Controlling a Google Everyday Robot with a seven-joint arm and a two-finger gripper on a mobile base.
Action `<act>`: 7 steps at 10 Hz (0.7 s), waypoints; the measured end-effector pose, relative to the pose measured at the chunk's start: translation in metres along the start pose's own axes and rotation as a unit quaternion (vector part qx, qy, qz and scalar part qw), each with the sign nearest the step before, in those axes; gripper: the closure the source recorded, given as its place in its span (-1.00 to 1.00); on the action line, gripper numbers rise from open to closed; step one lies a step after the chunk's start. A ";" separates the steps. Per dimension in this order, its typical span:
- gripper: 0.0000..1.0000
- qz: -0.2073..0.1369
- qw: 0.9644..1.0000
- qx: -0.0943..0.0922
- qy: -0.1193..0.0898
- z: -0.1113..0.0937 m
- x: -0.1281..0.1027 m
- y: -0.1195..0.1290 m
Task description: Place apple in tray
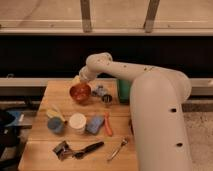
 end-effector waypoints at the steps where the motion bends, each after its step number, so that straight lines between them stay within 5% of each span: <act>1: 1.00 0.011 1.000 0.018 -0.001 -0.013 0.000 -0.016; 7: 1.00 0.098 0.990 0.106 0.006 -0.106 0.018 -0.119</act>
